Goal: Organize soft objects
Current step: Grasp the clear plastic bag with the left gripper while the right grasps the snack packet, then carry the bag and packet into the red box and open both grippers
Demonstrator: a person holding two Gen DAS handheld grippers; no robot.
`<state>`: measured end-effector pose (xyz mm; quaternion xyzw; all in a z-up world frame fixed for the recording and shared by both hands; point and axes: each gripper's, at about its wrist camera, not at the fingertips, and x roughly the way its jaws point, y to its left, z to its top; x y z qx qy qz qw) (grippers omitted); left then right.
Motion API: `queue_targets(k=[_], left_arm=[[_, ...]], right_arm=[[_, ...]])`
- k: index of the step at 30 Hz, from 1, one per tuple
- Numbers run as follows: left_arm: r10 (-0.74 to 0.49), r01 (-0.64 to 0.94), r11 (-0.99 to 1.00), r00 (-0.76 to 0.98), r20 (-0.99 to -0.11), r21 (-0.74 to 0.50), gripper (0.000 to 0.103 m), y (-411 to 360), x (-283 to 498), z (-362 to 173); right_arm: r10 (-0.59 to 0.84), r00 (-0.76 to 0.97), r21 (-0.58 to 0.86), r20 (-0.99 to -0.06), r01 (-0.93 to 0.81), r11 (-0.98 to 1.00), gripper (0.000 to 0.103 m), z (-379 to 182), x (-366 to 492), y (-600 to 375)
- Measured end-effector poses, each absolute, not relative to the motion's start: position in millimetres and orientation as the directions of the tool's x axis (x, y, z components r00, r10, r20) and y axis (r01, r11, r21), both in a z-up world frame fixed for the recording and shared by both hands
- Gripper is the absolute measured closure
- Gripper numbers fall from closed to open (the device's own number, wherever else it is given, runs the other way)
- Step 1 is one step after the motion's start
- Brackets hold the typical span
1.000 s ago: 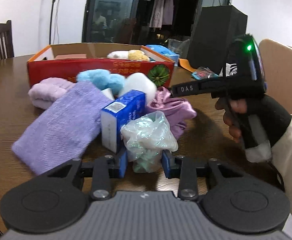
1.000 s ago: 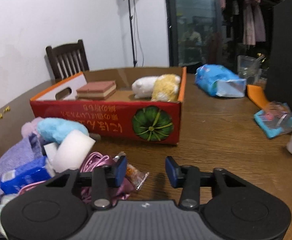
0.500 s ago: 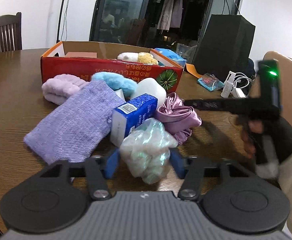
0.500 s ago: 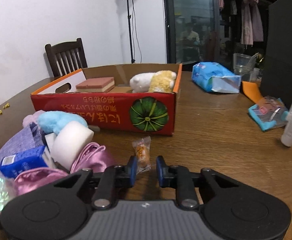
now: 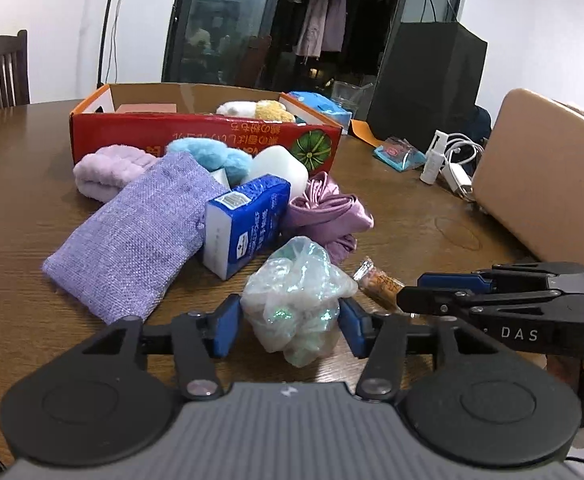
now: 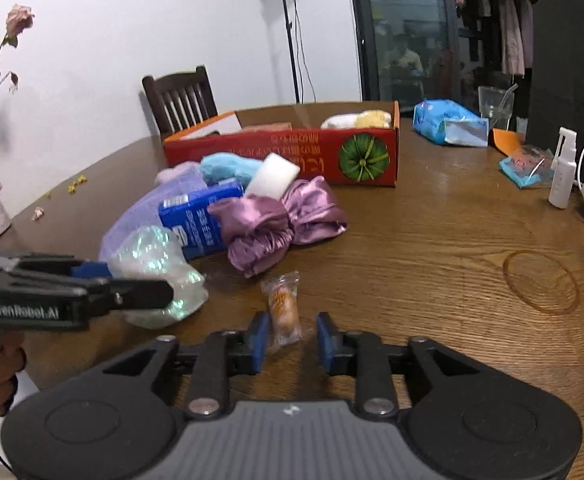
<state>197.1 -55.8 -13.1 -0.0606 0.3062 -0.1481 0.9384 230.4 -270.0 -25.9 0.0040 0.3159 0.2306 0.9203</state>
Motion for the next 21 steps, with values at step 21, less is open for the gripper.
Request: queue_targets(k=[21], left_arm=[[-0.367, 0.284, 0.921, 0.859, -0.357, -0.265, 0.065, 9.5, 220.7, 68.8]], right_arm=[[0.428, 0.761, 0.162, -0.487, -0.403, 0.901, 0.091, 11.1, 257.0, -276.0]])
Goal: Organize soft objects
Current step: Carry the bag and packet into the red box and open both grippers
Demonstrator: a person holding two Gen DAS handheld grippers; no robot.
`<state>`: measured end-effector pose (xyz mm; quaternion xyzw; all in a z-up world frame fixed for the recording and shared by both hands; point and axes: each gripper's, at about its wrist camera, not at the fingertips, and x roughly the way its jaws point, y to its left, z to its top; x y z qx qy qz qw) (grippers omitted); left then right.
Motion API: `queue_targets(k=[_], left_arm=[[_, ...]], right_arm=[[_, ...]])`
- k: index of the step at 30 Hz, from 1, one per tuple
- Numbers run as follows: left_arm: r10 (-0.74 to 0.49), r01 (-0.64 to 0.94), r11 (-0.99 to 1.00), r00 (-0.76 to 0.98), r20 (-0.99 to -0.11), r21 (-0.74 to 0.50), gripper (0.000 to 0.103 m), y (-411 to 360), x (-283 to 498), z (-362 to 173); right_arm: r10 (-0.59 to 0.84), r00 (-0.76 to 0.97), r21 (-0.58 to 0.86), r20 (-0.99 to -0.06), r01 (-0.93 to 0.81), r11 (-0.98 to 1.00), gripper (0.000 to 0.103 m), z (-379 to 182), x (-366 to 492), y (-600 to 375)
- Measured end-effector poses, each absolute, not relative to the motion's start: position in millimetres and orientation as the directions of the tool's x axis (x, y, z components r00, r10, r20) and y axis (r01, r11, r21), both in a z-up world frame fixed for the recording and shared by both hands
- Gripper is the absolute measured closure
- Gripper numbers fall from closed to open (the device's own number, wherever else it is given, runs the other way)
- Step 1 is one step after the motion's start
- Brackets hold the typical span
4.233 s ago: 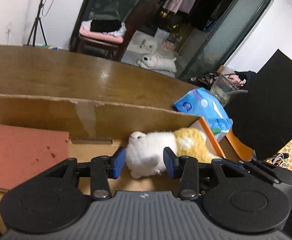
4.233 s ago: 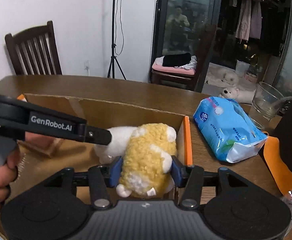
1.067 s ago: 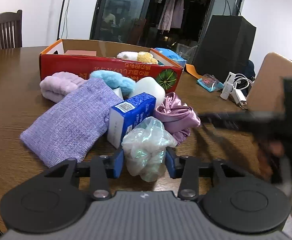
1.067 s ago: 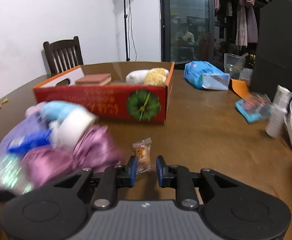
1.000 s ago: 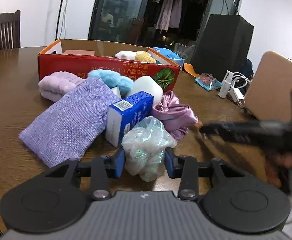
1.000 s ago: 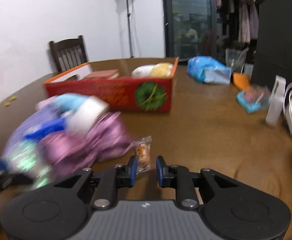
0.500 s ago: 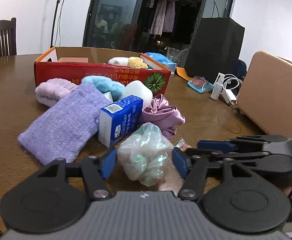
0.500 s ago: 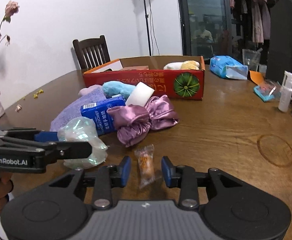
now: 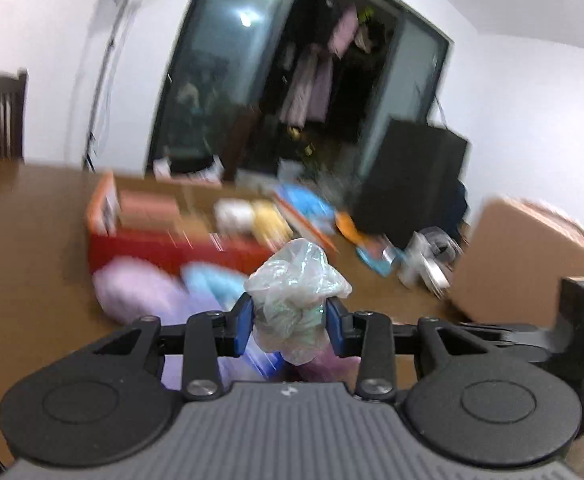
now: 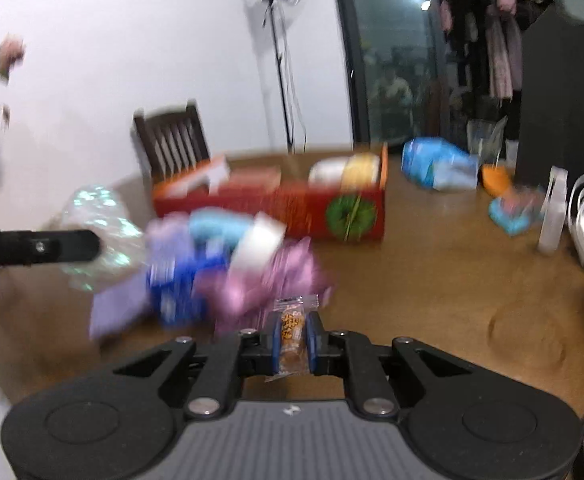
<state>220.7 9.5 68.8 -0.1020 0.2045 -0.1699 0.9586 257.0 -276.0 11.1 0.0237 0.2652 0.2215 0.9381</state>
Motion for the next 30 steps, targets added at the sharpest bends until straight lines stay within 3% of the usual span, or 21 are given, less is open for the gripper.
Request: queue_targets(k=[4, 6, 11, 12, 15, 19, 21, 25, 30], left_arm=[[-0.275, 0.221, 0.958, 0.890, -0.364, -0.184, 0.064, 37.3, 299.9, 92.5], [-0.251, 0.194, 0.966, 0.865, -0.434, -0.172, 0.063, 51.2, 358.0, 91.2], [-0.142, 0.118, 0.990, 0.768, -0.625, -0.080, 0.062, 67.3, 473.6, 56.2], [-0.110, 0.107, 0.993, 0.760, -0.641, -0.044, 0.058, 66.2, 486.9, 48.2], [-0.096, 0.134, 0.991, 0.749, -0.655, 0.008, 0.042, 67.5, 509.7, 35.1], [-0.132, 0.143, 0.989, 0.754, -0.643, -0.036, 0.037, 77.8, 519.0, 36.2], [-0.164, 0.159, 0.985, 0.753, -0.637, -0.065, 0.031, 82.1, 517.8, 38.8], [-0.168, 0.166, 0.984, 0.776, -0.608, -0.061, 0.025, 85.9, 507.2, 49.5], [-0.154, 0.149, 0.987, 0.818, -0.554, -0.054, 0.024, 83.9, 482.3, 82.7]], right_arm=[[0.471, 0.778, 0.178, -0.417, -0.438, 0.881, 0.090, 51.0, 316.9, -268.5], [0.501, 0.762, 0.209, -0.410, -0.456, 0.865, 0.090, 66.9, 369.3, -254.3], [0.557, 0.642, 0.354, -0.527, -0.430, 0.830, 0.090, 71.0, 519.2, -200.9], [0.555, 0.614, 0.370, -0.561, -0.413, 0.832, 0.090, 65.8, 546.7, -186.6], [0.516, 0.550, 0.397, -0.657, -0.330, 0.857, 0.089, 40.9, 618.1, -146.3], [0.441, 0.539, 0.333, -0.718, -0.291, 0.897, 0.079, 14.4, 657.4, -109.4], [0.454, 0.530, 0.362, -0.716, -0.274, 0.891, 0.066, 8.6, 663.3, -105.1], [0.474, 0.547, 0.359, -0.690, -0.310, 0.880, 0.066, 18.1, 654.0, -108.7], [0.489, 0.589, 0.325, -0.643, -0.369, 0.871, 0.063, 60.2, 622.8, -137.7]])
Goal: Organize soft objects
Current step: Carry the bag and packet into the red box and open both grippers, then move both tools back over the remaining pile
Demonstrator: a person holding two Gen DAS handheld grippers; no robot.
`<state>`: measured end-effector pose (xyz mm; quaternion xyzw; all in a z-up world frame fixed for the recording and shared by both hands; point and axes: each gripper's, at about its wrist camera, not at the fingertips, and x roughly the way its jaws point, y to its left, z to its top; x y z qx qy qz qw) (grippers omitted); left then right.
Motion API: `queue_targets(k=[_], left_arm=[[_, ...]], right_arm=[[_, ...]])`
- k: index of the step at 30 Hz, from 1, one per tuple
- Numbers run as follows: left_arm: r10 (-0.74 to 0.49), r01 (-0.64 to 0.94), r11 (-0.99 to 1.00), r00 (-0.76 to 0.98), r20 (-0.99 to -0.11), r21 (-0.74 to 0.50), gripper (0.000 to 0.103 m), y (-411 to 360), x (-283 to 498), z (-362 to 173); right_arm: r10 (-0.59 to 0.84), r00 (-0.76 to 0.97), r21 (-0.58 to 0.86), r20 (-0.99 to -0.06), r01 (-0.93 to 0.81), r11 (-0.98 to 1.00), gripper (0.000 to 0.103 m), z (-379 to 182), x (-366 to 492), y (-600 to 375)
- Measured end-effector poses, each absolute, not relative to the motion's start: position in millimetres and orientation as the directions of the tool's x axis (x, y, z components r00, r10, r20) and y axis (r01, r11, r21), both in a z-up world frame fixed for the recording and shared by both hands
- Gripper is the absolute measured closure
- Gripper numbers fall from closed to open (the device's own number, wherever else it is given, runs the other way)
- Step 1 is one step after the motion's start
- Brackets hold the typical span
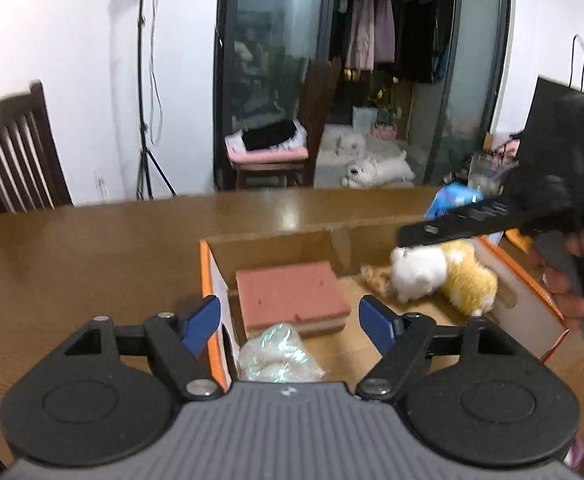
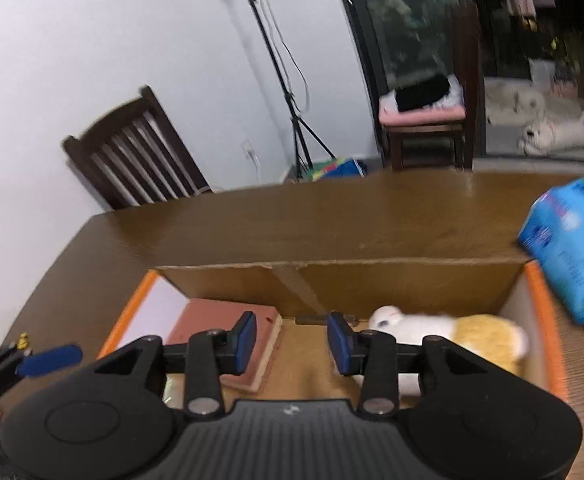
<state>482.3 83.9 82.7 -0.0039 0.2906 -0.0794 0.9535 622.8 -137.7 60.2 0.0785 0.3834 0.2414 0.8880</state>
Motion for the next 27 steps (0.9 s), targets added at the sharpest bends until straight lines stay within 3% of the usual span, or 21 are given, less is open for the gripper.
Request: queue_targets(k=[7, 9, 13, 21, 24, 27], left_arm=[[-0.100, 0.105, 0.994, 0.871, -0.480, -0.018, 0.021, 67.8, 413.6, 123.5], [-0.086, 0.090, 0.996, 0.902, -0.422, -0.012, 0.016, 60.2, 376.1, 124.0], [-0.086, 0.081, 0.996, 0.925, -0.370, -0.028, 0.013, 40.9, 315.8, 100.7], [-0.114, 0.030, 0.982, 0.876, -0.468, -0.184, 0.012, 25.4, 227.3, 29.4], [-0.042, -0.036, 0.989, 0.867, -0.497, -0.145, 0.008, 29.0, 228.2, 18.8], [0.057, -0.125, 0.987, 0.865, -0.498, -0.104, 0.008, 33.1, 238.9, 11.8]], right_arm=[[0.465, 0.674, 0.159, -0.574, -0.465, 0.871, 0.054, 115.8, 538.7, -191.8], [0.462, 0.706, 0.132, -0.537, -0.470, 0.873, 0.052, 123.6, 507.2, -208.7], [0.500, 0.763, 0.197, -0.410, -0.461, 0.865, 0.046, 111.6, 425.5, -246.4], [0.504, 0.744, 0.248, -0.437, -0.439, 0.863, 0.046, 34.6, 303.2, -263.9], [0.549, 0.734, 0.296, -0.400, -0.463, 0.835, 0.046, 22.3, 274.9, -265.8], [0.659, 0.664, 0.349, -0.353, -0.560, 0.752, 0.056, 22.6, 267.5, -243.7]])
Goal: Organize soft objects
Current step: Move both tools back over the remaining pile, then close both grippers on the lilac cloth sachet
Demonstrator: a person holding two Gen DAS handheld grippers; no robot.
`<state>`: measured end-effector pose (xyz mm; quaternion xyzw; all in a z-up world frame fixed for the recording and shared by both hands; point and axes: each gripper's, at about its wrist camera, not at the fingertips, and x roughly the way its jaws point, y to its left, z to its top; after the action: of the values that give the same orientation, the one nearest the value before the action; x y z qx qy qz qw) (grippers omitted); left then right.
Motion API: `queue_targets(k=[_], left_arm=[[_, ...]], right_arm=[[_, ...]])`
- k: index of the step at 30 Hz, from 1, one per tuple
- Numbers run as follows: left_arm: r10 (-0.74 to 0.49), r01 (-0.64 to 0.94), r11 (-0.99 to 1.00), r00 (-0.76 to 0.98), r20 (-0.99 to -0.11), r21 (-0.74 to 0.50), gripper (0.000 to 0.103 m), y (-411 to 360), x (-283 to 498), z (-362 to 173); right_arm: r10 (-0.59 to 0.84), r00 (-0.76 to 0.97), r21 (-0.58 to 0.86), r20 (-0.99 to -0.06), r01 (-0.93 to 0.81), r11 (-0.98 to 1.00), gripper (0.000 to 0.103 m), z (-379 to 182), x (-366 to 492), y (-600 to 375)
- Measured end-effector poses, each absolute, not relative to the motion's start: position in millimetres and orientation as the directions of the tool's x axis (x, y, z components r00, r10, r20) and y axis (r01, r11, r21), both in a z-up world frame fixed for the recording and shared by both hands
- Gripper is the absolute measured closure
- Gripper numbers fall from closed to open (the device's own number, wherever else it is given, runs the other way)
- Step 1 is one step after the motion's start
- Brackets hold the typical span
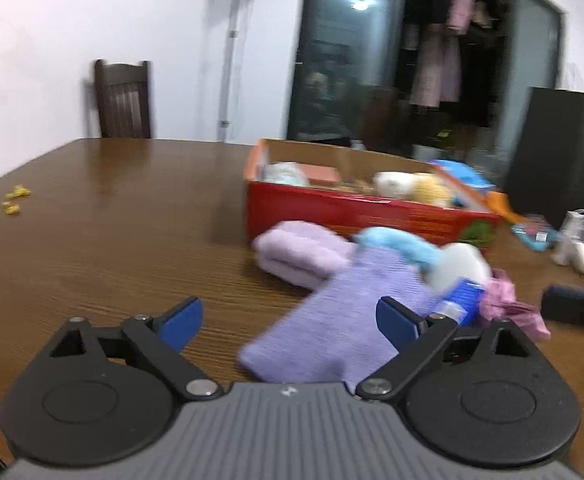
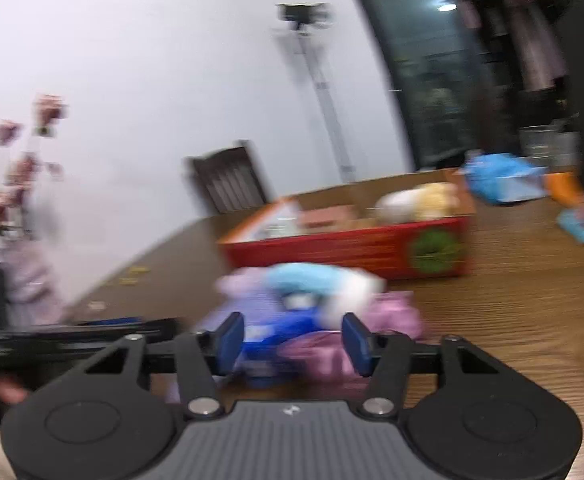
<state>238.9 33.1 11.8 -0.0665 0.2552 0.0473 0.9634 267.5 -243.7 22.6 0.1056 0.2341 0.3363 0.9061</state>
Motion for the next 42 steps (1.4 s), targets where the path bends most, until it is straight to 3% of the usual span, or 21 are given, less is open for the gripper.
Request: queue_targets(k=[6, 9, 11, 13, 17, 19, 20, 22, 24, 29, 32, 37, 40, 41, 42], left_arm=[[0.144, -0.257, 0.958, 0.811, -0.567, -0.125, 0.014, 58.9, 250.6, -18.5], [0.152, -0.288, 0.945, 0.806, -0.572, -0.155, 0.014, 76.3, 247.6, -21.6], [0.142, -0.292, 0.938, 0.814, -0.563, -0.185, 0.014, 86.2, 241.2, -18.4], [0.090, -0.262, 0.935, 0.828, -0.553, -0.240, 0.014, 94.1, 233.2, -11.3], [-0.076, -0.177, 0.902, 0.833, -0.548, -0.393, 0.016, 95.2, 222.0, -4.6], [-0.142, -0.141, 0.880, 0.833, -0.534, -0.453, 0.024, 91.1, 220.2, -7.5], [-0.153, -0.135, 0.873, 0.836, -0.527, -0.468, 0.027, 88.7, 220.5, -9.7], [-0.172, -0.140, 0.867, 0.818, -0.550, -0.479, 0.047, 85.1, 225.7, -15.6], [-0.206, -0.121, 0.861, 0.804, -0.558, -0.493, 0.052, 84.0, 229.1, -20.7], [-0.327, -0.003, 0.852, 0.778, -0.536, -0.524, 0.058, 77.7, 223.7, -22.7], [-0.403, 0.076, 0.840, 0.750, -0.524, -0.538, 0.057, 68.6, 212.8, -19.8], [-0.378, 0.107, 0.868, 0.774, -0.507, -0.485, 0.041, 63.2, 201.7, -10.4], [-0.384, 0.082, 0.862, 0.750, -0.539, -0.500, 0.042, 63.0, 209.0, -16.2], [-0.380, 0.076, 0.864, 0.745, -0.548, -0.497, 0.044, 62.0, 209.0, -18.9], [-0.377, 0.071, 0.867, 0.742, -0.555, -0.494, 0.052, 60.4, 208.6, -21.4]], right_arm=[[0.725, 0.560, 0.323, -0.401, -0.654, 0.684, 0.064, 2.2, 279.4, -174.1], [0.639, 0.601, 0.290, -0.481, -0.578, 0.763, 0.071, -10.4, 292.3, -161.7], [0.543, 0.682, 0.213, -0.491, -0.510, 0.833, 0.068, -10.6, 295.2, -161.4], [0.491, 0.733, 0.157, -0.471, -0.478, 0.864, 0.065, -2.4, 296.9, -164.2], [0.553, 0.688, 0.179, -0.470, -0.539, 0.823, 0.057, 8.2, 318.8, -161.4], [0.552, 0.663, 0.162, -0.507, -0.555, 0.816, 0.057, 5.0, 335.1, -152.4], [0.550, 0.658, 0.165, -0.514, -0.554, 0.816, 0.059, 2.5, 341.9, -149.0], [0.565, 0.641, 0.195, -0.520, -0.555, 0.809, 0.079, 1.2, 345.1, -147.4], [0.590, 0.611, 0.240, -0.528, -0.559, 0.793, 0.092, -0.4, 341.0, -150.5], [0.609, 0.565, 0.297, -0.557, -0.549, 0.781, 0.094, -7.7, 299.1, -178.4], [0.604, 0.554, 0.346, -0.574, -0.505, 0.791, 0.094, -16.1, 267.5, -205.6], [0.566, 0.653, 0.406, -0.504, -0.399, 0.822, 0.082, -9.0, 236.0, -251.1], [0.556, 0.683, 0.418, -0.475, -0.381, 0.825, 0.062, -7.7, 237.0, -250.8], [0.557, 0.682, 0.411, -0.475, -0.388, 0.825, 0.061, -10.4, 239.5, -245.1], [0.549, 0.680, 0.394, -0.485, -0.390, 0.832, 0.060, -13.2, 241.9, -238.1]])
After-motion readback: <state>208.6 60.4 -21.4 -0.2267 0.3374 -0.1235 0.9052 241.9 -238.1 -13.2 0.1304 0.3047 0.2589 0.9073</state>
